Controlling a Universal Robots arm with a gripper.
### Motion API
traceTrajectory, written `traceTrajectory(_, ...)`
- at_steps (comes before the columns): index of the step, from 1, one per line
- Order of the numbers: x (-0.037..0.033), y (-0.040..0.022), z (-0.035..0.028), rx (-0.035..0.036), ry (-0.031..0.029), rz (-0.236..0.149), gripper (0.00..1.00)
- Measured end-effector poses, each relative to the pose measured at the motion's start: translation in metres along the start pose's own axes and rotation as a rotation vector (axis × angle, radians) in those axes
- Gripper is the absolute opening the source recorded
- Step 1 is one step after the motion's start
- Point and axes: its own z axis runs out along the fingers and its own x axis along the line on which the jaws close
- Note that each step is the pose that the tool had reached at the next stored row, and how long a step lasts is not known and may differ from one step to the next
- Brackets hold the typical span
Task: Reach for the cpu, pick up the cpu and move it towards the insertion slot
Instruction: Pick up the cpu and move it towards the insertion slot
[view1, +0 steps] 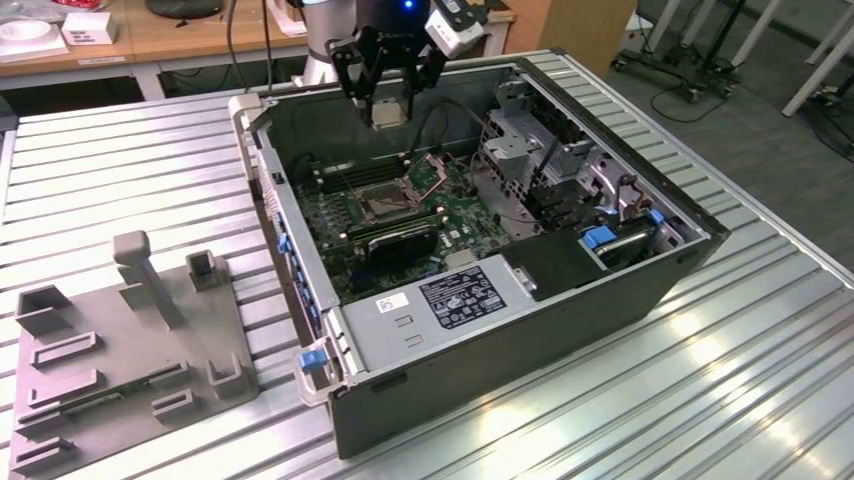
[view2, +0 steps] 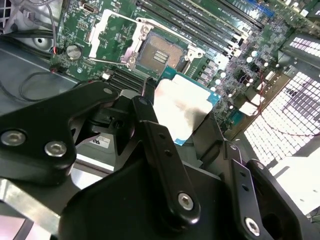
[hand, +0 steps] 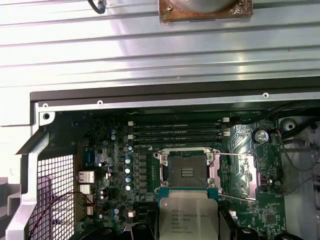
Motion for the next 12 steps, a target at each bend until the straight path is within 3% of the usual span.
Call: traceTrajectory(12, 0.0001, 0.0013, 0.0004, 0.0001, 0.0, 0.0, 0.55)
